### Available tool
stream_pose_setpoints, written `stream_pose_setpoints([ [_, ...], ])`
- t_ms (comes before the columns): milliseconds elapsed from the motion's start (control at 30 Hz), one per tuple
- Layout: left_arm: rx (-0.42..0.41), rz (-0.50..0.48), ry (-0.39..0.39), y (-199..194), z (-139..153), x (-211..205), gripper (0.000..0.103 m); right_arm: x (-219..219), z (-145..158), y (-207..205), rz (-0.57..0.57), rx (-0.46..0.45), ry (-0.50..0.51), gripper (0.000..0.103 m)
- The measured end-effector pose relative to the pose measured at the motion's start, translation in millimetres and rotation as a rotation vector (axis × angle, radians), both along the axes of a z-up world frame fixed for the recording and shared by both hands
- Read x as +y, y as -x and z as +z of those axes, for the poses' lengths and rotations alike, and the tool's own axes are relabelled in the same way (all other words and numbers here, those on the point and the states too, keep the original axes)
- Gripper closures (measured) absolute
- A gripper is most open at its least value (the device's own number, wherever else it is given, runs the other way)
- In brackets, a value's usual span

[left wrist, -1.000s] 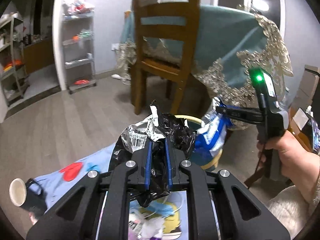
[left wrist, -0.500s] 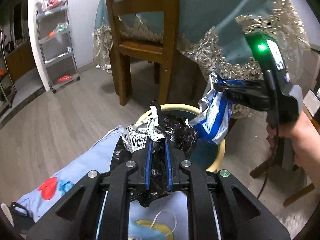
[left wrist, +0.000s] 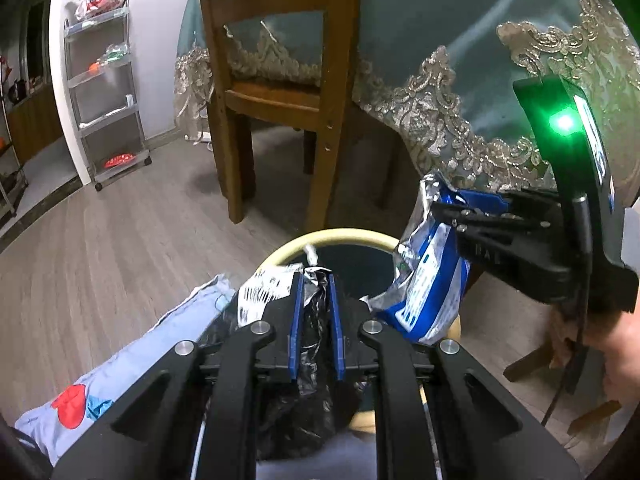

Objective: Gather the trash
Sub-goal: 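Carry both bags over the wastebasket and open both grippers to drop them, then move both open grippers back over the remaining trash pile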

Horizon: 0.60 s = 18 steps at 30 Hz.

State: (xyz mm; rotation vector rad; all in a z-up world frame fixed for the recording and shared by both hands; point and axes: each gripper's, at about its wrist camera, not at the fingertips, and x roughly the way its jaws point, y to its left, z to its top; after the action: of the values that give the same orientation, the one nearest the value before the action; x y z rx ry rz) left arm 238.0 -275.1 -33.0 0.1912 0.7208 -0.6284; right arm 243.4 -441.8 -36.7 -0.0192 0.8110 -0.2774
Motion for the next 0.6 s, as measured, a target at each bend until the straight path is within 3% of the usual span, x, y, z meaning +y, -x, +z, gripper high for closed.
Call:
stream_pose_setpoints([
  [133,-0.007,-0.002,0.004,1,2,-1,0.087,-1,0,-1,0.013,-0.014,-0.030,0.067],
  [200,-0.013,0.002,-0.008,4,1,1,0.074,1,0,-2,0.028,-0.008,-0.037,0.059],
  [267,-0.030,0.012,-0.015,6,3,4,0.052,3,2,-2,0.040,-0.011,-0.037,0.050],
  [600,-0.079,0.090,0.000,33,38,55,0.026,23,42,26,0.119,-0.132,-0.096,0.009],
])
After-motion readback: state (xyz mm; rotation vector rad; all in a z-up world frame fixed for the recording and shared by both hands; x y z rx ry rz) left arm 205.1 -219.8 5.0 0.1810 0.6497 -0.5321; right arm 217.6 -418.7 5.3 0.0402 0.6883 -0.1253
